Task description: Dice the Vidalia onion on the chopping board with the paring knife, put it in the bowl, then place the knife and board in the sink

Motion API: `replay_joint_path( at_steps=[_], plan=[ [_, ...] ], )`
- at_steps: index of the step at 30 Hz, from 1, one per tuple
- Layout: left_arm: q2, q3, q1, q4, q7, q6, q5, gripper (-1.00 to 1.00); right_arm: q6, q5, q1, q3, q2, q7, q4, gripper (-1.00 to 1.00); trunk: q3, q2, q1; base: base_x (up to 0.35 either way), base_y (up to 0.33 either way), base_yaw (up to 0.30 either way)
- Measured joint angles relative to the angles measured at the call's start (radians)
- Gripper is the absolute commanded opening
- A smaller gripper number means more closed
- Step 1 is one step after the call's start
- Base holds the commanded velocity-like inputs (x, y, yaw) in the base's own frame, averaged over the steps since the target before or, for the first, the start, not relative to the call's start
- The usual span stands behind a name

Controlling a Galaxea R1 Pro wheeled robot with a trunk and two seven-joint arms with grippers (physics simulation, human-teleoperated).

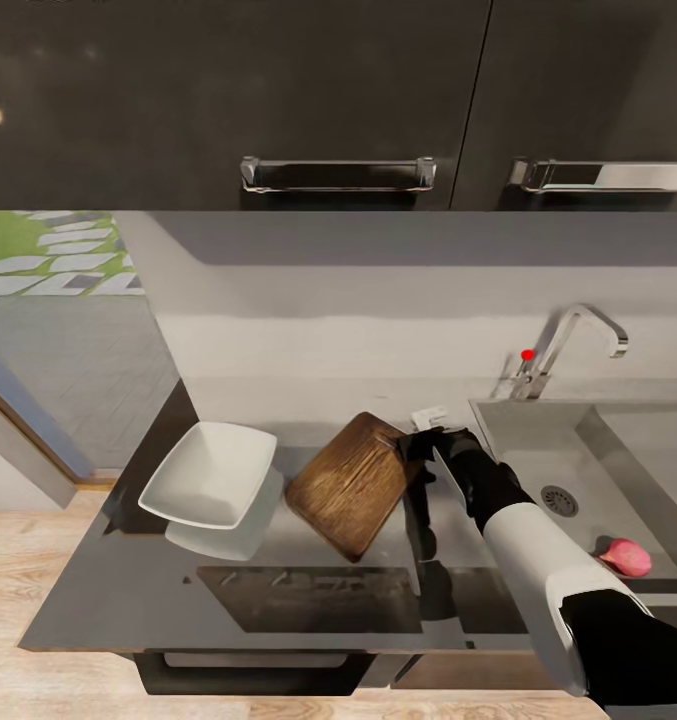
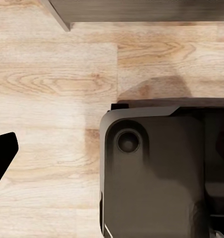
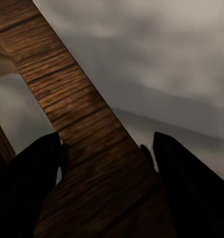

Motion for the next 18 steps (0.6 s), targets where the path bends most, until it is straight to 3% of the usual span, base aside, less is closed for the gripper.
replay_joint_path(
  at_steps=[7,18],
  plan=[
    [-0.001,0.000,0.000,0.001,0.000,0.000,0.000,1.00,-0.001,0.001,0.000,0.000,-0.006,0.000,0.018,-1.00,0.009,0.000,0.000,0.000,0.000,0.000],
    [-0.001,0.000,0.000,0.001,0.000,0.000,0.000,1.00,-0.002,0.010,0.002,-0.003,-0.043,0.000,0.018,-1.00,0.026,0.000,0.000,0.000,0.000,0.000]
  ],
)
